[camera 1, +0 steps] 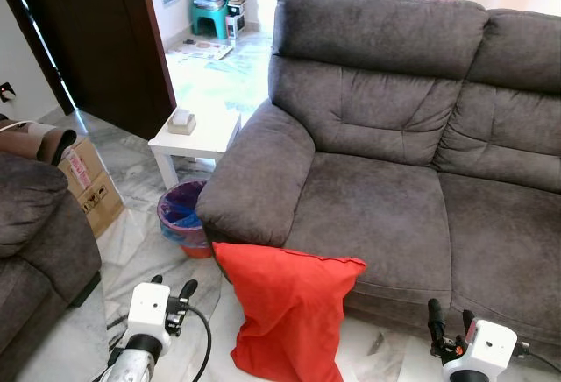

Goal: Move the pillow to the sofa from floor

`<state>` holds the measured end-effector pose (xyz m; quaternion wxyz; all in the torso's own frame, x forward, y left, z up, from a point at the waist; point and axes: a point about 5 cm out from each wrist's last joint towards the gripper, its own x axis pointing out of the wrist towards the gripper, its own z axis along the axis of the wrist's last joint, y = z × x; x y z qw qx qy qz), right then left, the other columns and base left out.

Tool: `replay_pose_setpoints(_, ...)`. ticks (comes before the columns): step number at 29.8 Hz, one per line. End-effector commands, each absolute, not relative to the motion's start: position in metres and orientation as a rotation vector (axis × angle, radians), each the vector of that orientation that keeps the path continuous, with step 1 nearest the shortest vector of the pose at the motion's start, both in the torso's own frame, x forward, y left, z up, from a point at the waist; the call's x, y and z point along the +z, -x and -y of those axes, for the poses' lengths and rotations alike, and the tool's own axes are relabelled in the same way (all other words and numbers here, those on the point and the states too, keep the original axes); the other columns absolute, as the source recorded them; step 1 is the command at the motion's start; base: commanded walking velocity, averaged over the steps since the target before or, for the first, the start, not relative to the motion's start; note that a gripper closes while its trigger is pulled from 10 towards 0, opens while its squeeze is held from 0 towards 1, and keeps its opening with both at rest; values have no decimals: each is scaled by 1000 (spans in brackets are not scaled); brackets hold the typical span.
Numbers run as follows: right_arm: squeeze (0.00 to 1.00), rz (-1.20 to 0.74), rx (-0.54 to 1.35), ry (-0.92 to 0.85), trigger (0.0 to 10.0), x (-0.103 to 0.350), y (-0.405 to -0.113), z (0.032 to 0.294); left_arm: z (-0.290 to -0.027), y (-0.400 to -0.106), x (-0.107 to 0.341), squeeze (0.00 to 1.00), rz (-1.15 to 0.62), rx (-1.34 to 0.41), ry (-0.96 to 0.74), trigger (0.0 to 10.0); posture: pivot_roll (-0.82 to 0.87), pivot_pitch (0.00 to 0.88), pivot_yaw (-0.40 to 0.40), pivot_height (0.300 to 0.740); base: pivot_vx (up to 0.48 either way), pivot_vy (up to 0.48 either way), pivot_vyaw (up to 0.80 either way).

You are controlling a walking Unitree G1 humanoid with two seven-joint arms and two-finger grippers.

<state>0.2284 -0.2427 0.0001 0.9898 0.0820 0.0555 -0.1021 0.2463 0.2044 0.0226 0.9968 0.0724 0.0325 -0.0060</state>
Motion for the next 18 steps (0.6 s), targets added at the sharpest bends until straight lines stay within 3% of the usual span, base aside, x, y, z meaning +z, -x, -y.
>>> replay_pose_setpoints(1, 0, -92, -186, -156, 10000, 4, -232, 240, -201, -247, 25, 0, -66, -25, -139, 10000, -44, 20, 13, 740, 0, 0, 0)
replay_pose_setpoints(18, 0, -75, -171, -185, 10000, 13, -244, 235, -196, -255, 43, 0, -55, -42, -128, 10000, -39, 23, 20, 740, 0, 0, 0)
